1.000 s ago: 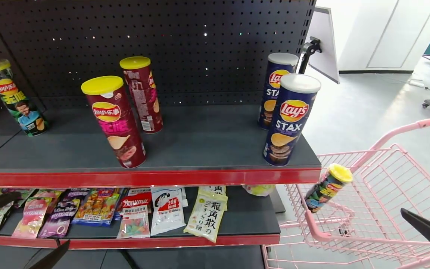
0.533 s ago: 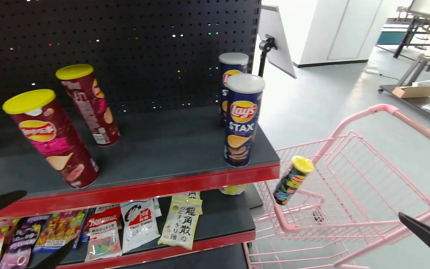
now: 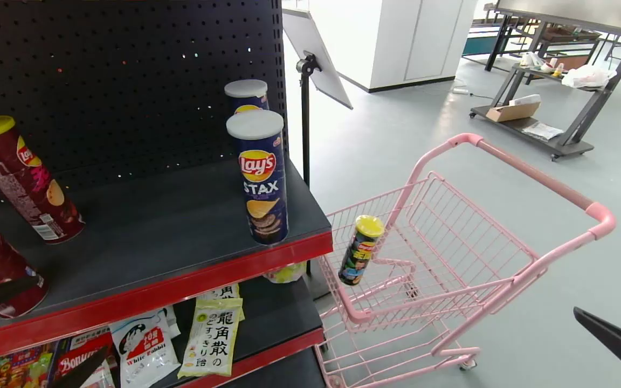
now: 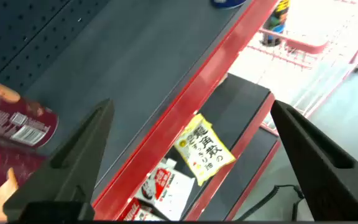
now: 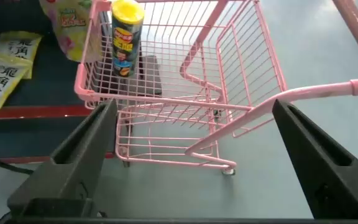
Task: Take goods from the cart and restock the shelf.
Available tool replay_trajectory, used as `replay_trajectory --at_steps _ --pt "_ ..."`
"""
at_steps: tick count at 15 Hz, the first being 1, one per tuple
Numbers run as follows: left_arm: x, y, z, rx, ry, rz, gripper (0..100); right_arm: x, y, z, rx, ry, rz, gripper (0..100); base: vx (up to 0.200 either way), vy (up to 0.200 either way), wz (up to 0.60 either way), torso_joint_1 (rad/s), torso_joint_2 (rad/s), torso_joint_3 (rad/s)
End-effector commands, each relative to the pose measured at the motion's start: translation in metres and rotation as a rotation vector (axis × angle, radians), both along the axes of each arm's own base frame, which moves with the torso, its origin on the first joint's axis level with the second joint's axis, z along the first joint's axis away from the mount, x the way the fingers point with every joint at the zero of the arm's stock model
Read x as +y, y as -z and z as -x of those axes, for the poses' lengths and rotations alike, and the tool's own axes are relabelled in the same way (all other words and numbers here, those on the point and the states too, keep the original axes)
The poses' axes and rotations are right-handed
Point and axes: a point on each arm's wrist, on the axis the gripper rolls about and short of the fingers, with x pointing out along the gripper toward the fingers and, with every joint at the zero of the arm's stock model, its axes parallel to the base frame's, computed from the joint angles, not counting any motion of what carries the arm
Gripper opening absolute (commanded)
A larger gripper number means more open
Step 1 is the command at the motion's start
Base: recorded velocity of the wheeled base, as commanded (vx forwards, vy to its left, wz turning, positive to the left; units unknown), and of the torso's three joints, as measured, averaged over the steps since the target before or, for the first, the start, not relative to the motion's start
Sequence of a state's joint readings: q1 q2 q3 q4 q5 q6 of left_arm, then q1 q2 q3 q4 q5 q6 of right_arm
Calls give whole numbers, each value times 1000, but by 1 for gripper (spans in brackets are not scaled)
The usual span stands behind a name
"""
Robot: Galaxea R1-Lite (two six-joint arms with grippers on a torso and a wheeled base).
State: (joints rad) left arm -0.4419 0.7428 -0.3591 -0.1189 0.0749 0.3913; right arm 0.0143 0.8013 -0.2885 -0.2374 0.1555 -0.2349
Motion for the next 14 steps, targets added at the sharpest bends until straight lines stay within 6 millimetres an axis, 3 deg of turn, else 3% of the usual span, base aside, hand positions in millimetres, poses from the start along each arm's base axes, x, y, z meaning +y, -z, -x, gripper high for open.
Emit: replay_trajectory --at_steps 1,9,14 --pt "0 0 0 -2 0 1 100 0 0 -1 1 13 3 100 0 0 0 0 0 0" --pt "1 -1 2 -13 -3 6 100 -1 4 0 16 43 11 100 0 0 0 -140 338 200" --pt "2 -1 3 -19 -8 8 100 -1 4 0 18 44 13 100 0 0 0 -197 530 322"
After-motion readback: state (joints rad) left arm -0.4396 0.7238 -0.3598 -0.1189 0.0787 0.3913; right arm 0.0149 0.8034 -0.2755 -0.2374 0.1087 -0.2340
